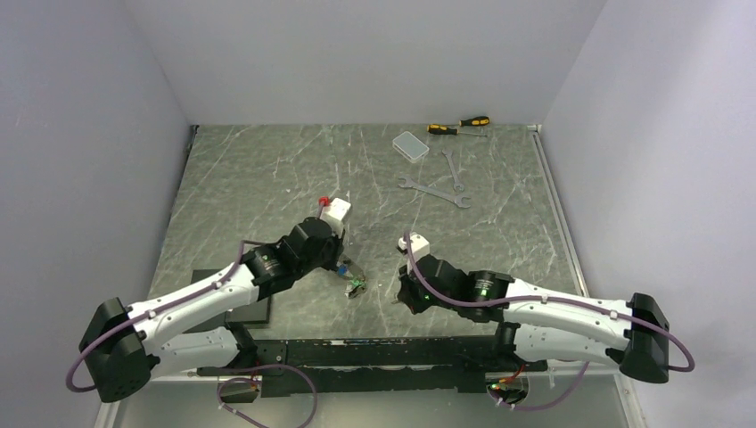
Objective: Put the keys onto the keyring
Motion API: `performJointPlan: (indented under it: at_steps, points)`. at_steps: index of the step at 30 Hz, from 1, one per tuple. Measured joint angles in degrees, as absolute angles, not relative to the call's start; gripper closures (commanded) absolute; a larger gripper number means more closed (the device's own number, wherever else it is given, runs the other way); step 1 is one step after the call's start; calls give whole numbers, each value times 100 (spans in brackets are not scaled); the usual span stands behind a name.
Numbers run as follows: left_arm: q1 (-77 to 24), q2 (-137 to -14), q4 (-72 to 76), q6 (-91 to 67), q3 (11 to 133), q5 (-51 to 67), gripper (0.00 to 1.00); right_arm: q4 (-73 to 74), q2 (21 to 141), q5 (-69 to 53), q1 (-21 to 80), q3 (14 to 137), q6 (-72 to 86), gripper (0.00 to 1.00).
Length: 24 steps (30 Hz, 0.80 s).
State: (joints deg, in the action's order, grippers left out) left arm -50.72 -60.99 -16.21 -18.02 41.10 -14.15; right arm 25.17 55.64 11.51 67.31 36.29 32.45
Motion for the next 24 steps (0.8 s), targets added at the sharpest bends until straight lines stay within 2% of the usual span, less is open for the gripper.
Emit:
performJointPlan:
  at_steps: [1,3,6,7,9,14,19,24]
  points:
    - [-5087,-6149,-1505,-1868,4099,-1393,79,2530,5498,1140,6731,3629,3164,100]
    - [-5118,-6263,-1262,-1988,4082,-1267,59,2543,5308,1096,6731,3629,2982,100]
    - [-5210,-6361,-1107,-2049,4077,-1061,23,2534,4978,982,6733,3629,2755,100]
    - [-5253,-6361,-1090,-2064,4086,-1017,14,2530,4875,956,6733,3629,2685,100]
    - [-5332,-6313,-1146,-2023,4110,-952,12,2515,4676,838,6733,3629,2530,100]
    - [-5415,-5937,-1588,-1865,4145,-517,20,2482,4416,539,6733,3710,2202,100]
    - [-5437,-5227,-1739,-1559,4233,388,18,2388,4383,222,6733,4029,1990,100]
    - [-5448,-4858,-1876,-1260,4499,1000,23,2292,4550,-132,6733,4355,1774,100]
